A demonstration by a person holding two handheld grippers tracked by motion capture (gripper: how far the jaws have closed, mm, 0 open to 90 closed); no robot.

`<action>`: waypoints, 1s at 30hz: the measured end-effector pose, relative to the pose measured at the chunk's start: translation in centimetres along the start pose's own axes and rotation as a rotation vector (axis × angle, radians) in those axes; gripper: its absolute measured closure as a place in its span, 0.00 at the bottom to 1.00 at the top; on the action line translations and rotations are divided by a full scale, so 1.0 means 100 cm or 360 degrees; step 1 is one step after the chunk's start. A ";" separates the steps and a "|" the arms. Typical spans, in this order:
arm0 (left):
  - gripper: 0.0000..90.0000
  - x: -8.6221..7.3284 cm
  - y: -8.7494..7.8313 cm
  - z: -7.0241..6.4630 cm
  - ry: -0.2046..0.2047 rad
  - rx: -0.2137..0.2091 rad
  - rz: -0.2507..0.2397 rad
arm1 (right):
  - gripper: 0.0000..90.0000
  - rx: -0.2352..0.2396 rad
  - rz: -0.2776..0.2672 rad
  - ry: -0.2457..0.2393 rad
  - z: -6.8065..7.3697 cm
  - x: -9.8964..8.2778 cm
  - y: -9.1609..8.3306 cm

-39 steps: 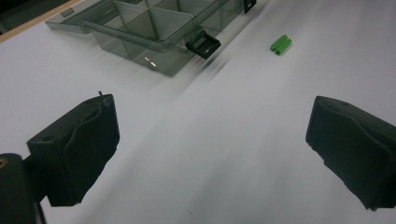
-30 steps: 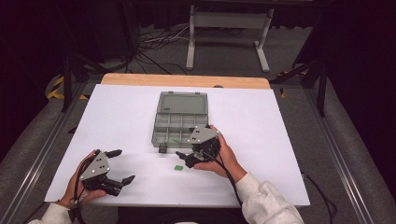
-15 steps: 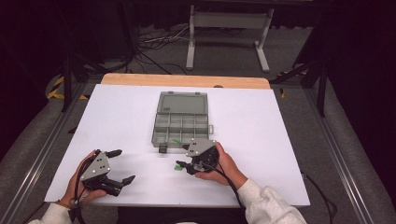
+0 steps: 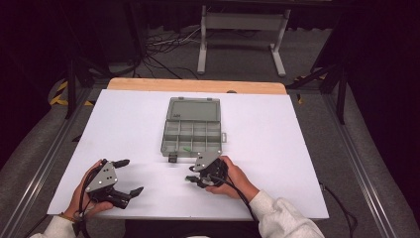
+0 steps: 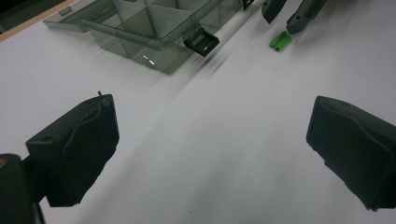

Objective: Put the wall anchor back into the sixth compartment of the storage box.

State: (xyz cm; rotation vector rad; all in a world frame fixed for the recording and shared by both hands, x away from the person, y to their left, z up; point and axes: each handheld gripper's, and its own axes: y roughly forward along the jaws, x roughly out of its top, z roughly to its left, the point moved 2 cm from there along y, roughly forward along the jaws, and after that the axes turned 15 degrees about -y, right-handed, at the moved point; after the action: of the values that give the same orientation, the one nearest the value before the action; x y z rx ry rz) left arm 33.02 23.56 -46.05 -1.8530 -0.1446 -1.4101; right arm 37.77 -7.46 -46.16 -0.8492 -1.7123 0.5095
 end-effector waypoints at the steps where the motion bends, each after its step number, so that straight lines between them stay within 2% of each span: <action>1: 0.04 0.000 0.000 0.000 0.0000 0.0000 0.0000 | 0.73 0.0006 0.0011 -0.0005 0.000 -0.001 0.002; 8: 0.04 0.000 0.001 -0.001 -0.0006 -0.0008 0.0003 | 0.75 0.0022 -0.0012 0.0029 -0.003 -0.002 0.003; 11: 0.04 0.000 0.001 -0.001 -0.0011 -0.0006 0.0005 | 0.75 0.0009 -0.0064 0.0075 -0.007 -0.002 -0.003; 17: 0.04 0.000 0.002 -0.001 0.0002 0.0003 0.0015 | 0.80 0.0030 -0.0004 0.0055 -0.006 -0.004 0.002; 25: 0.04 0.000 0.001 -0.002 -0.0017 -0.0005 0.0005 | 0.83 0.0057 -0.0010 0.0070 -0.005 -0.005 0.005; 30: 0.04 0.001 0.002 -0.002 -0.0007 -0.0005 0.0006 | 0.86 0.0069 0.0006 0.0064 -0.004 -0.004 0.010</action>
State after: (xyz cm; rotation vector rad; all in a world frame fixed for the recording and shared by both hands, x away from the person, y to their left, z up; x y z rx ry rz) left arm 32.97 23.30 -46.06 -1.8578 -0.1411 -1.4047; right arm 38.44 -7.16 -47.04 -0.8266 -1.6577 0.5264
